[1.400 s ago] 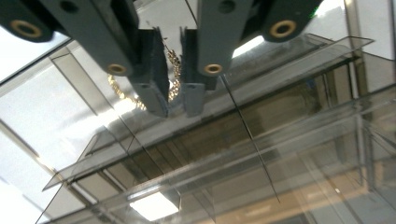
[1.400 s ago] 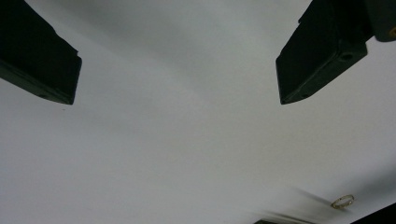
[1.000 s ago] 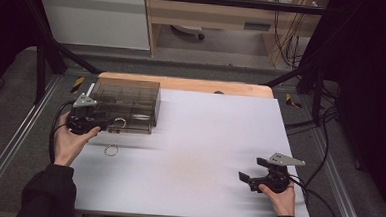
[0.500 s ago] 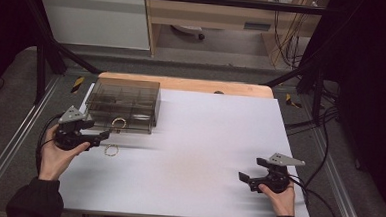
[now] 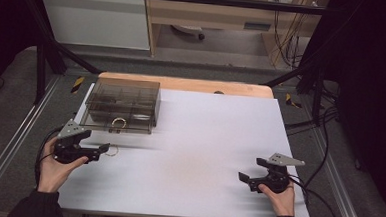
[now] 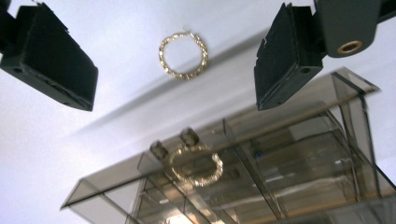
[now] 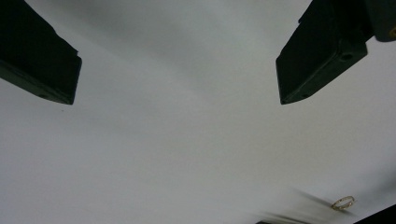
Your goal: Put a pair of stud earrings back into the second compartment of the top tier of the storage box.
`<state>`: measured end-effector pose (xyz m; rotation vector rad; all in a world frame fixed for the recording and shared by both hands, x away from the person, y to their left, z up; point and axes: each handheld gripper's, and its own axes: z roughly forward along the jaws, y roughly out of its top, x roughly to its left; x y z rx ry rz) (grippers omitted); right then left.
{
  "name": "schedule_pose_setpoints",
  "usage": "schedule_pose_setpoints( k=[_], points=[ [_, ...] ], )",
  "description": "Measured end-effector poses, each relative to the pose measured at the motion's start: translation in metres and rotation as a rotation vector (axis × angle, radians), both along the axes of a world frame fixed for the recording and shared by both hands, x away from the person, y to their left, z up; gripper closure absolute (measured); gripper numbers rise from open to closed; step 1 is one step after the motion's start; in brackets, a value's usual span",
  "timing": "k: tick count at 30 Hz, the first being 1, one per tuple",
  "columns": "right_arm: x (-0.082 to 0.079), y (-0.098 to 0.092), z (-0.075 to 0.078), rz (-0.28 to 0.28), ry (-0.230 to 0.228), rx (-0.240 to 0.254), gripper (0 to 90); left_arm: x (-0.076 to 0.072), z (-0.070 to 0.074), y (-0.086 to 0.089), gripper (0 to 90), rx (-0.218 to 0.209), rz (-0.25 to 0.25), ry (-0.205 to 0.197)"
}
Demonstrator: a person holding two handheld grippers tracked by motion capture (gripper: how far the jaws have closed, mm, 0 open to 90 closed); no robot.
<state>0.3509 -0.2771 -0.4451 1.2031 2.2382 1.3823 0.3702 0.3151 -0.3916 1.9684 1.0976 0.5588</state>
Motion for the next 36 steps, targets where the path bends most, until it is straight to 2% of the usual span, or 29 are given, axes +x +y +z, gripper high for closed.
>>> schedule_pose_setpoints(
  k=[5, 12, 14, 20, 24, 28, 36],
  points=[
    [0.000, 0.000, 0.000, 0.000, 0.000, 0.000, 0.7, 0.001, -0.014, -0.002, 13.9, 0.030, -0.003, 0.029],
    [0.000, 0.001, -0.001, 0.001, 0.007, -0.003, 0.6, 0.011, -0.029, -0.003, 22.6, 0.061, 0.018, 0.064],
    [0.000, 0.001, 0.000, 0.001, 0.005, -0.002, 0.6, 0.016, -0.033, -0.003, 27.0, 0.077, 0.026, 0.075],
    [0.000, 0.000, -0.001, -0.001, 0.004, -0.002, 0.7, 0.022, -0.043, -0.001, 37.9, 0.078, 0.042, 0.095],
    [0.000, 0.000, -0.001, -0.001, 0.001, 0.001, 0.6, 0.023, -0.046, -0.001, 45.5, 0.075, 0.052, 0.096],
    [0.000, 0.000, -0.001, 0.002, 0.003, -0.003, 0.6, 0.026, -0.050, -0.005, 54.7, 0.095, 0.051, 0.100],
    [0.001, 0.000, -0.001, 0.002, 0.001, -0.003, 0.6, 0.028, -0.052, -0.008, 69.1, 0.083, 0.054, 0.118]
  ],
)
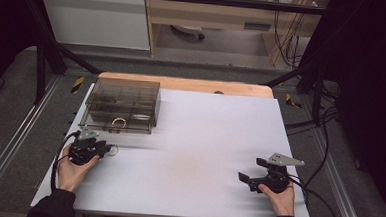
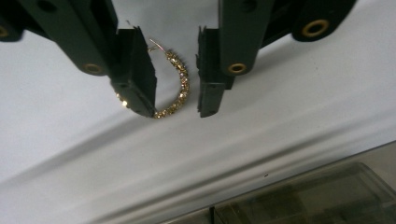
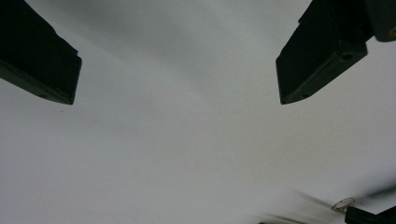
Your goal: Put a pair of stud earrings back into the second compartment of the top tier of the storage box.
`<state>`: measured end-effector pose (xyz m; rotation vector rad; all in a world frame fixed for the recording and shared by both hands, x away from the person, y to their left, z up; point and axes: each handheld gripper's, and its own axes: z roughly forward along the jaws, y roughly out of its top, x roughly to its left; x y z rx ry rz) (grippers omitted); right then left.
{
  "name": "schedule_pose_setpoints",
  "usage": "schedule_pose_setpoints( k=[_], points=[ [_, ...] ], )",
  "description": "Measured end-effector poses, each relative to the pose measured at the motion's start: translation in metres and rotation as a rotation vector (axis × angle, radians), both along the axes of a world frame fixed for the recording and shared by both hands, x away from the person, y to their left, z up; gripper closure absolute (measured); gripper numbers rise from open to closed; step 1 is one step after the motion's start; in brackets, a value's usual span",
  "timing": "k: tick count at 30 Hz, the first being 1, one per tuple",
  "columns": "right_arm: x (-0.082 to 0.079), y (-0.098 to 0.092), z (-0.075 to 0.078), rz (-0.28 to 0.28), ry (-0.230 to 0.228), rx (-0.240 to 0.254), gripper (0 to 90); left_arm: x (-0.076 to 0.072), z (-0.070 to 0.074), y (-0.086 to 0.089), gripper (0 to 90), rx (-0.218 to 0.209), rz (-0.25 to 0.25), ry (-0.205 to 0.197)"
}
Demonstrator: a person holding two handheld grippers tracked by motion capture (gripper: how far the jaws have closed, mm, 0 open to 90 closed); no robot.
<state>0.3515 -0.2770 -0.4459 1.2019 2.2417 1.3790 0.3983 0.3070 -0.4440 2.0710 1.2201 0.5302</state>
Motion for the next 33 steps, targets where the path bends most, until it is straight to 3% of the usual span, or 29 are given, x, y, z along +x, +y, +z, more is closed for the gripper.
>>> schedule_pose_setpoints(
  k=[7, 18, 33],
  points=[
    [-0.0001, -0.0001, 0.0001, -0.001, 0.000, 0.000, 0.7, 0.0015, -0.0028, -0.0006, 78.5, 0.005, 0.008, 0.017],
    [-0.0004, -0.0002, 0.0004, -0.001, 0.001, 0.004, 0.7, 0.0022, -0.0042, 0.0004, 85.8, 0.010, 0.019, 0.019],
    [-0.0001, 0.0000, 0.0001, -0.001, 0.000, 0.003, 0.7, 0.0011, -0.0018, 0.0047, 86.4, -0.017, 0.023, 0.026]
  ],
)
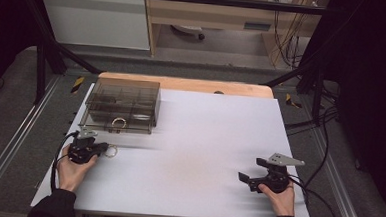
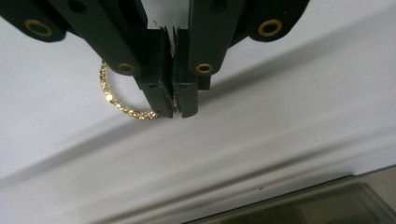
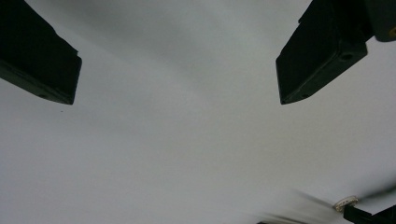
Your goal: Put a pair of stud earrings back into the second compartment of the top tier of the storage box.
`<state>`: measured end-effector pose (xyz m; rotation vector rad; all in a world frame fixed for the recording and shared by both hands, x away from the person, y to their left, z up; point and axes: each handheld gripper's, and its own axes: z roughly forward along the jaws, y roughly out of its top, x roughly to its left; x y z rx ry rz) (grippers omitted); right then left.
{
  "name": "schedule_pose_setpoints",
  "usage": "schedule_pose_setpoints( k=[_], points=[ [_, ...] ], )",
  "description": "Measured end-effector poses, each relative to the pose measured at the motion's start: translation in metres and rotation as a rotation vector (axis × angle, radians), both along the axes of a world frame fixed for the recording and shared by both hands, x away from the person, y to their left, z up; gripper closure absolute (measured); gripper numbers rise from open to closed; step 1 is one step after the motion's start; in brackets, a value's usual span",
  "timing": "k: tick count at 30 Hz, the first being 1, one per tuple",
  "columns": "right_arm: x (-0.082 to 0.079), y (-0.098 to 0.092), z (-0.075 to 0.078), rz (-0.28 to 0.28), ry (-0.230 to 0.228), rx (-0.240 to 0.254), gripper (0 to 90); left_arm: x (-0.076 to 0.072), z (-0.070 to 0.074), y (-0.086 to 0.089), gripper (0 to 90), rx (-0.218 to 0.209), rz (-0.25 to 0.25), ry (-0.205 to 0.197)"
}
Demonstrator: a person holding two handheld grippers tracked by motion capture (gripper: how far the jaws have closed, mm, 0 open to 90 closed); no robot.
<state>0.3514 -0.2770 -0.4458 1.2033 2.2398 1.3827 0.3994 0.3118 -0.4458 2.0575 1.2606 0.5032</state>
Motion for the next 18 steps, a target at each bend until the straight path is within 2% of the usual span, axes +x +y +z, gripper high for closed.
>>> schedule_pose_setpoints(
  k=[7, 18],
  points=[
    [0.000, 0.000, 0.000, 0.001, 0.000, 0.002, 0.7, -0.005, 0.006, -0.001, 86.4, -0.005, -0.018, -0.018],
    [0.000, 0.001, 0.000, 0.004, 0.006, -0.001, 0.7, -0.016, 0.015, 0.000, 86.4, -0.039, -0.044, -0.042]
  ],
)
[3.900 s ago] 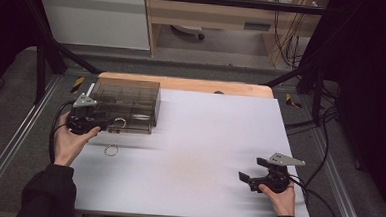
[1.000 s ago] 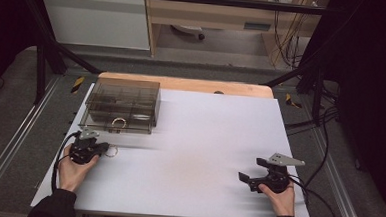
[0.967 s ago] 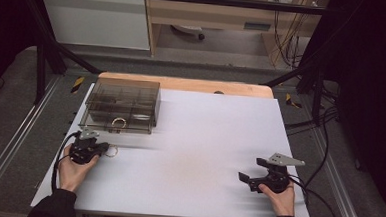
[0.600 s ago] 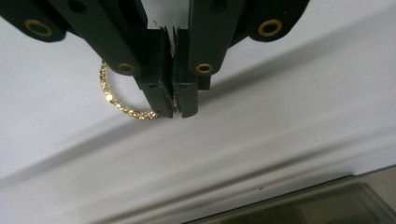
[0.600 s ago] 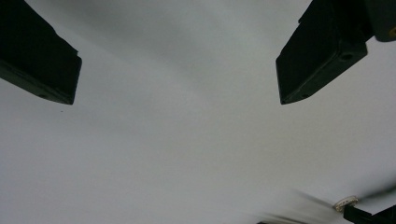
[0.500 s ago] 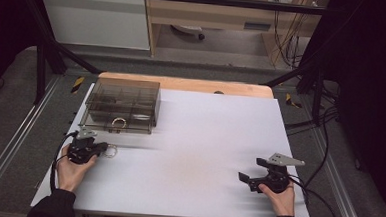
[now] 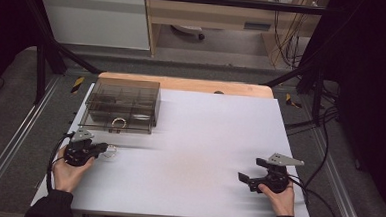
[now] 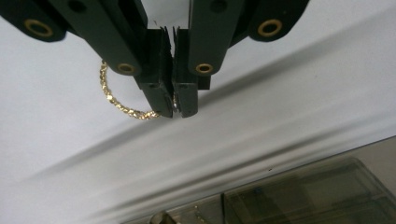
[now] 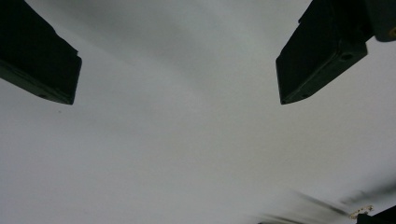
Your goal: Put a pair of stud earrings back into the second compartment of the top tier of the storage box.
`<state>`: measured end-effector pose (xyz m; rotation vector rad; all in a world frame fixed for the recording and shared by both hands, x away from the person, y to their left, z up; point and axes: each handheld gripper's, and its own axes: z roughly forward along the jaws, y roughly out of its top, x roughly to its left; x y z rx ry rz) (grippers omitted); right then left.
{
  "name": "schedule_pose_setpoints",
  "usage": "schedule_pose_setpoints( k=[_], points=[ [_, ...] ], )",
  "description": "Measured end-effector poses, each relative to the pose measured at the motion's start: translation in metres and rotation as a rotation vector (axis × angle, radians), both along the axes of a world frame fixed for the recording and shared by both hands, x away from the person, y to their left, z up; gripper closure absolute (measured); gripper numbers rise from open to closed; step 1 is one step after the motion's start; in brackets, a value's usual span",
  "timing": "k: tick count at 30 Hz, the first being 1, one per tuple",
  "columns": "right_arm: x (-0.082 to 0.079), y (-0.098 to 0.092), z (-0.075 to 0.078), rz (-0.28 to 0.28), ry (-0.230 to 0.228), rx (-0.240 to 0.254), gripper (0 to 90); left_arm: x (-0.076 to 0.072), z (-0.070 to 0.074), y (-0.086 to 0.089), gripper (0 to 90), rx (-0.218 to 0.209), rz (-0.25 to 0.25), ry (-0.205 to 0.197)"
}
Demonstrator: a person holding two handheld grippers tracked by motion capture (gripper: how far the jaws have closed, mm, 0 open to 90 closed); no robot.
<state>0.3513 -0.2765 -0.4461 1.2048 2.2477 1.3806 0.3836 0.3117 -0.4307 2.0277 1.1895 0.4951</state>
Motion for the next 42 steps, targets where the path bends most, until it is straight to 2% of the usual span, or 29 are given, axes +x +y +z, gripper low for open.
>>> schedule_pose_setpoints(
  k=[10, 15, 27, 35, 42],
  points=[
    [0.000, 0.000, 0.000, 0.000, 0.000, -0.001, 0.7, -0.007, 0.011, -0.005, 86.4, 0.004, -0.040, -0.013],
    [0.000, 0.000, 0.000, -0.001, -0.002, 0.001, 0.7, -0.011, 0.017, -0.006, 86.4, -0.012, -0.054, -0.015],
    [0.000, 0.000, 0.000, 0.001, 0.000, -0.003, 0.7, -0.016, 0.035, -0.009, 86.4, -0.019, -0.069, -0.030],
    [0.000, 0.001, -0.001, 0.002, 0.001, -0.006, 0.7, -0.019, 0.048, -0.011, 86.4, -0.039, -0.088, -0.041],
    [0.000, 0.000, -0.001, 0.001, 0.001, -0.008, 0.7, -0.017, 0.058, -0.009, 86.4, -0.039, -0.090, -0.049]
  ],
)
